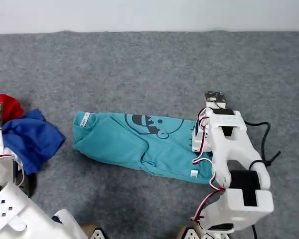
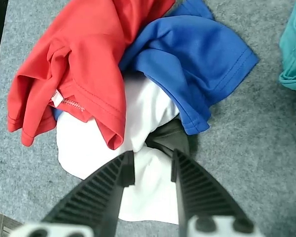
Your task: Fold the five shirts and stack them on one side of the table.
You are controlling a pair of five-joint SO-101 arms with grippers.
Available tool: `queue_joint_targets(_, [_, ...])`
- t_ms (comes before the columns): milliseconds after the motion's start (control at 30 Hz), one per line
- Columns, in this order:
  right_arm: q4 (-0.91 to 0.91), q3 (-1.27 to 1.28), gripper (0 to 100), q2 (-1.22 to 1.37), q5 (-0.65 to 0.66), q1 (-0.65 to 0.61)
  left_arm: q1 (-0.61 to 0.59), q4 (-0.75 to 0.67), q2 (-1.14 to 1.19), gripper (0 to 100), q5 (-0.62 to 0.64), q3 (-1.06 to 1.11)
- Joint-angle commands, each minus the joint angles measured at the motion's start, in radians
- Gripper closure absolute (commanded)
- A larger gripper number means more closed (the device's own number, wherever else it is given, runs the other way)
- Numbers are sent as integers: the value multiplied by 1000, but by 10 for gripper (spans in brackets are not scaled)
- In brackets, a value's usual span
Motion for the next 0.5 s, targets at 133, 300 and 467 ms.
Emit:
queue_joint_targets(133, [90,-92,989,-73,173,165,8,-28,-18,863,-8,-13])
queue_joint_targets(300, [74,-166,989,-79,436,380,8,-28,-18,863,-8,-13])
queue_joint_targets(467, [64,-282,989,25,632,547,9,-28,-18,863,-8,-12])
